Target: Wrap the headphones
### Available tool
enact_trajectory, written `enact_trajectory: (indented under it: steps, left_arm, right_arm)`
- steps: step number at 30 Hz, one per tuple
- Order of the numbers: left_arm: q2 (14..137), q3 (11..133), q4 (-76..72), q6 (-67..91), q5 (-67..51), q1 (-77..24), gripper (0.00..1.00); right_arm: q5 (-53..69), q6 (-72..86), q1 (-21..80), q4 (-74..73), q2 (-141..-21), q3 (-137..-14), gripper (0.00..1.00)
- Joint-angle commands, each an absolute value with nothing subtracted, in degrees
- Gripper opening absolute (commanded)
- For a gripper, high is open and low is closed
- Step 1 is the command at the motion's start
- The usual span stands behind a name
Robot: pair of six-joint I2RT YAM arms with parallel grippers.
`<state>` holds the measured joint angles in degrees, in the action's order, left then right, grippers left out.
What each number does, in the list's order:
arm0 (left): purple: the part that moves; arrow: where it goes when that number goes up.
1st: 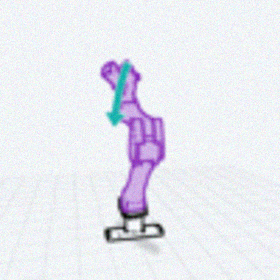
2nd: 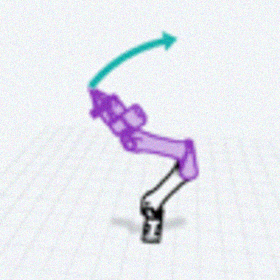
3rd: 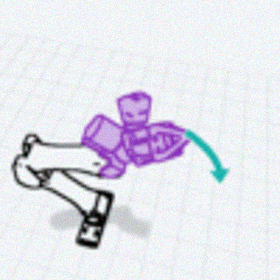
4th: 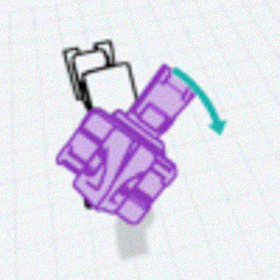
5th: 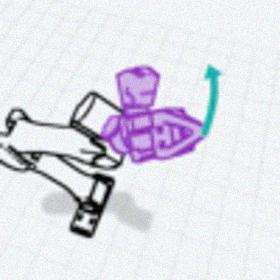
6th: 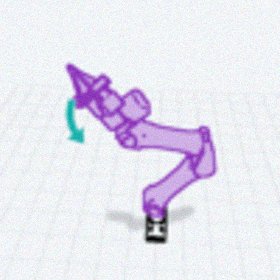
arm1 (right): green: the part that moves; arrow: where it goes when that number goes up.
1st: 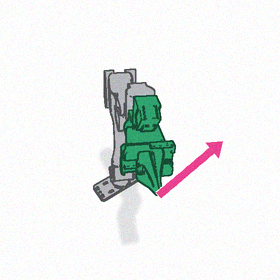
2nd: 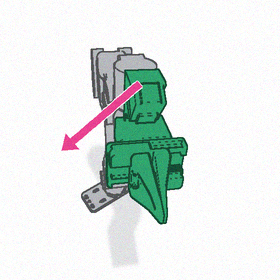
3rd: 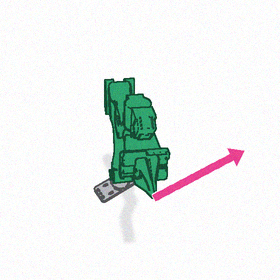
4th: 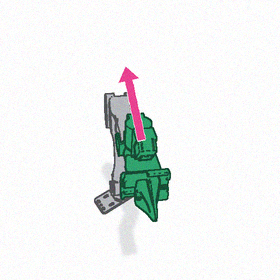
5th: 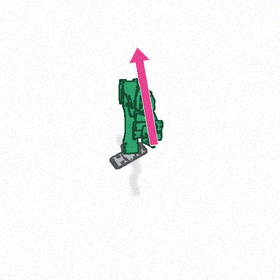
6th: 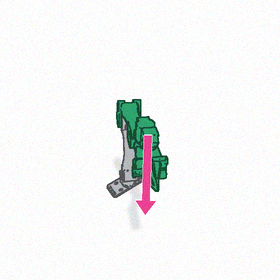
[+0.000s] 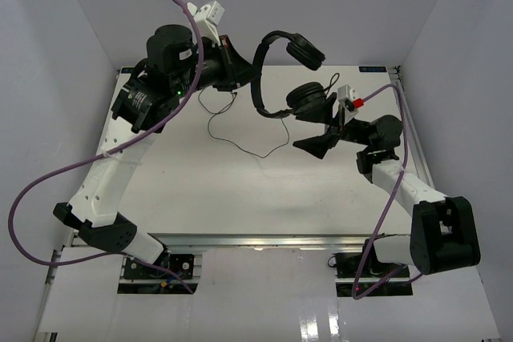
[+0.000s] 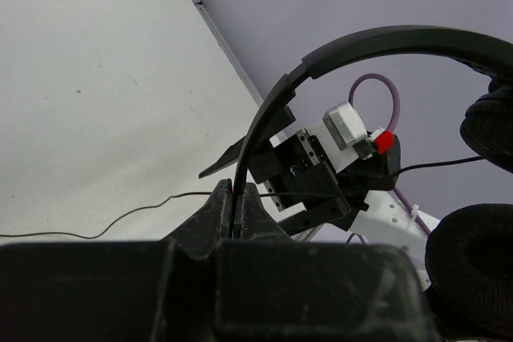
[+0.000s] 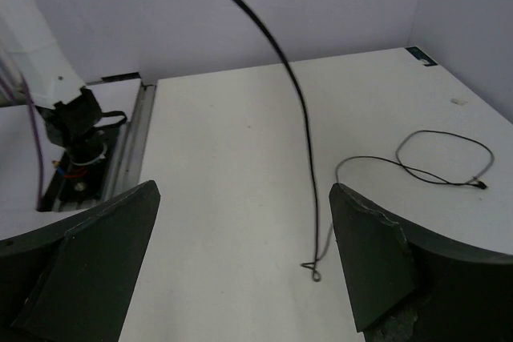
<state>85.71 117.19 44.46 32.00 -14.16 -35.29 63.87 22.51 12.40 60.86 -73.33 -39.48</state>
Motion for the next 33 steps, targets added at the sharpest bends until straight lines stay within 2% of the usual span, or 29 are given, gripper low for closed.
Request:
enact_trajectory:
  steps: [1, 5, 7, 13, 16, 20, 26, 30, 33]
  left_arm:
    - [84.19, 120.84, 45.62, 32.57, -12.8, -35.51, 0.0]
    - [83.94, 120.85, 45.79, 32.26, -12.39, -35.5, 0.0]
    - [84.1, 120.94, 45.79, 32.25, -12.91, -35.51, 0.0]
    - [83.45, 120.78, 45.62, 32.98, -13.36, -35.51, 0.0]
    - [82.99, 120.65, 45.62, 33.35, -13.54, -35.51, 0.0]
    - [82.67, 120.41, 45.22, 33.93, -13.67, -35.51, 0.0]
    - [82.23, 121.47, 44.17, 34.72, -13.54, -35.51, 0.0]
    - [81.66, 122.06, 43.64, 35.17, -13.52, -35.51, 0.0]
    - [81.13, 121.99, 43.25, 35.24, -13.36, -35.51, 0.0]
  right_arm:
    - [69.35, 38.68, 15.08, 84.04, -73.38, -38.17, 0.93]
    - [72.64, 31.51, 15.55, 79.87, -71.06, -36.23, 0.94]
    - [71.47, 25.8, 15.64, 70.7, -70.26, -36.47, 0.95]
    - [63.63, -7.23, 18.7, 34.14, -70.23, -47.55, 0.9]
    - [61.22, -13.88, 20.98, 22.97, -72.66, -52.62, 0.9]
    - [57.81, -17.59, 24.47, 19.51, -75.12, -53.56, 0.92]
    - [58.31, -19.18, 27.02, 20.81, -78.12, -50.85, 1.0]
    - [60.12, -18.57, 27.66, 23.02, -79.7, -48.59, 0.9]
    - [61.83, -17.61, 27.95, 24.59, -80.49, -47.66, 0.78]
